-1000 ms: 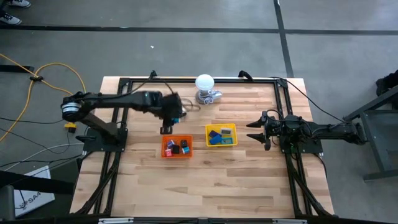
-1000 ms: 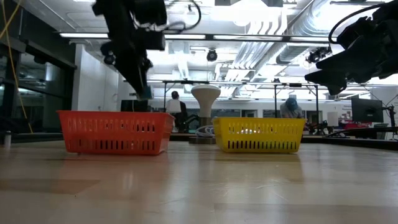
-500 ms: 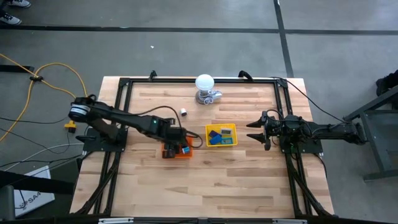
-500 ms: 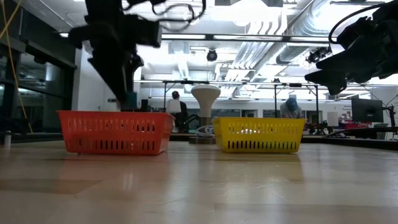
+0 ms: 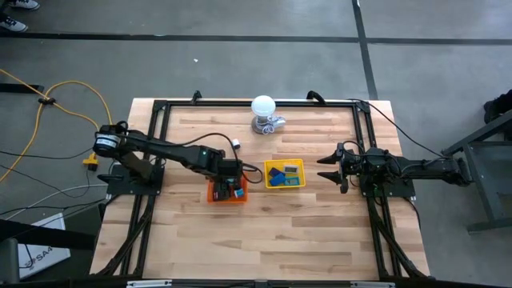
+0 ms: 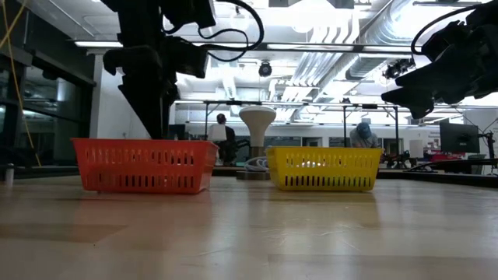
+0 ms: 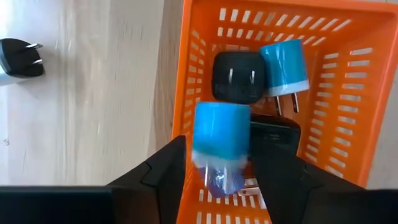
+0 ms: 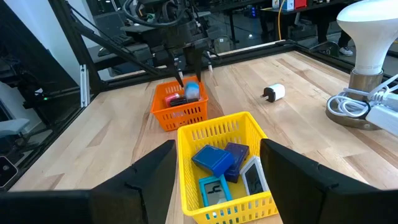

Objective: Pick & Place Office items
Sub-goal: Put the light blue charger adapter into the orange bin, then put the white charger adapter into the orange bin

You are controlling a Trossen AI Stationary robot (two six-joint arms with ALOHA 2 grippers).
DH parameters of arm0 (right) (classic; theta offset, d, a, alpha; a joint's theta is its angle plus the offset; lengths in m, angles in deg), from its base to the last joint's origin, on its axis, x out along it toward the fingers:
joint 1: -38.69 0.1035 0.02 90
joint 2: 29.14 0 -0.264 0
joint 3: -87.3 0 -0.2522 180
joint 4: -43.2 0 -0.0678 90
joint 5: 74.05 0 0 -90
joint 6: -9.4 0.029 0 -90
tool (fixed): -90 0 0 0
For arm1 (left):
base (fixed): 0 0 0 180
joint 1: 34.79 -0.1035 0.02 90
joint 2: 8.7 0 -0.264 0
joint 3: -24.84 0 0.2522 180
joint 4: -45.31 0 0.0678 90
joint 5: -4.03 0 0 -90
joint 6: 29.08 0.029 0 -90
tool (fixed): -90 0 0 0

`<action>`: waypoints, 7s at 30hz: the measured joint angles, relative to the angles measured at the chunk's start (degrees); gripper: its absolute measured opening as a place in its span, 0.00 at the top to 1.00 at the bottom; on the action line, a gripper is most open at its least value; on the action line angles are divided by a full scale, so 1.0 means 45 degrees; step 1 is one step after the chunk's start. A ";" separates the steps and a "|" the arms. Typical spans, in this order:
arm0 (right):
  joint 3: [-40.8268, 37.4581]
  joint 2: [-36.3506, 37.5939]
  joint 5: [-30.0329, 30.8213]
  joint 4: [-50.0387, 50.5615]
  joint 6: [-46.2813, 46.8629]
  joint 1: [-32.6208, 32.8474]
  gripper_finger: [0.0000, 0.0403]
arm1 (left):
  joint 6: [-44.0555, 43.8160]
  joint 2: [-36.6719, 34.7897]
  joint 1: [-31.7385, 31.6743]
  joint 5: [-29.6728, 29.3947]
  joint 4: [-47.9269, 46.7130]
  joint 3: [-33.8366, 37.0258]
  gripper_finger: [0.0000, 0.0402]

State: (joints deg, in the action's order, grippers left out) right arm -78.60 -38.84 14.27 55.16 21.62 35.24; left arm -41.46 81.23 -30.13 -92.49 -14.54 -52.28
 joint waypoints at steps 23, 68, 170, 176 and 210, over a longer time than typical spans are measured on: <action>-0.0004 0.0001 0.0000 0.0000 0.0002 0.0004 0.45 | 0.3037 -0.0647 -0.1348 0.0130 0.0271 0.0001 0.54; -0.0005 -0.0052 0.0002 0.0000 0.0003 0.0002 0.45 | 1.4736 0.0583 -0.7475 0.3573 0.1206 -0.1019 0.54; -0.0002 -0.0052 0.0000 0.0000 0.0000 0.0003 0.45 | 1.5311 0.0920 -0.5107 -0.0296 -0.1482 -0.2729 0.69; -0.0002 -0.0052 0.0000 0.0000 0.0000 0.0000 0.45 | 1.1137 0.0108 -0.2818 -0.0283 -0.2747 -0.2729 0.69; -0.0002 -0.0052 0.0000 -0.0001 0.0000 0.0002 0.45 | 0.3114 0.2069 -0.1213 0.1808 -0.3785 -0.2497 0.64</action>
State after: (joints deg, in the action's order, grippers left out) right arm -78.61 -39.07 14.27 55.15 21.62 35.25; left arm -27.45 90.54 -35.58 -84.35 -31.57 -63.52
